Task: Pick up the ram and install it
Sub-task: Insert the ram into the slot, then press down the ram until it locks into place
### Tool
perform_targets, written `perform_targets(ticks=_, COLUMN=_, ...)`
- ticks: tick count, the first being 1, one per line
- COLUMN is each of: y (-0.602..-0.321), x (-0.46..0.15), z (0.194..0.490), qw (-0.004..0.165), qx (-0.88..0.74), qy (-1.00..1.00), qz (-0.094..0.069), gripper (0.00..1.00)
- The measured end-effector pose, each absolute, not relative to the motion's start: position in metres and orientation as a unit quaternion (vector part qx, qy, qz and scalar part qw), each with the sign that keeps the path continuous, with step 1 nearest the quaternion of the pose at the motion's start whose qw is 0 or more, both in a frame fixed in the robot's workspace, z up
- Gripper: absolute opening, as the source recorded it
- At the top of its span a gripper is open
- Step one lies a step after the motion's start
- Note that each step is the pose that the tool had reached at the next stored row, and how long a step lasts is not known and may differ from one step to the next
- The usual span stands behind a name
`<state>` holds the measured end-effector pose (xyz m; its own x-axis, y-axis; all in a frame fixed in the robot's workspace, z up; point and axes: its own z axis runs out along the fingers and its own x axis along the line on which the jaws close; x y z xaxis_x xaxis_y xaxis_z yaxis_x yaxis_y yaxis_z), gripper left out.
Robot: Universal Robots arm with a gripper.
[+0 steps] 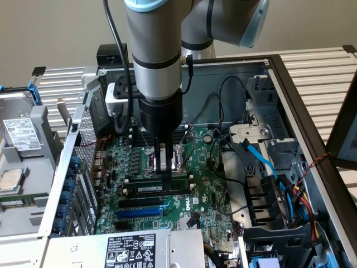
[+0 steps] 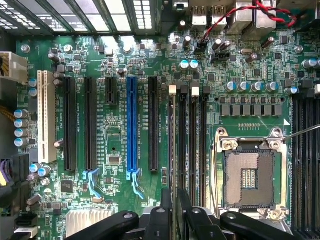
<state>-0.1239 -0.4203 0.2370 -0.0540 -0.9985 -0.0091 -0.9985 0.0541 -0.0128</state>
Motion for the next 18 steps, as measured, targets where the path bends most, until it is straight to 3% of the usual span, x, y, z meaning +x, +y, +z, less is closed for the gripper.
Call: perform_targets(ticks=18, y=-0.4203, x=-0.1237, z=0.2413, qw=0.007, qx=-0.688, qy=0.726, qz=-0.001, gripper=0.2)
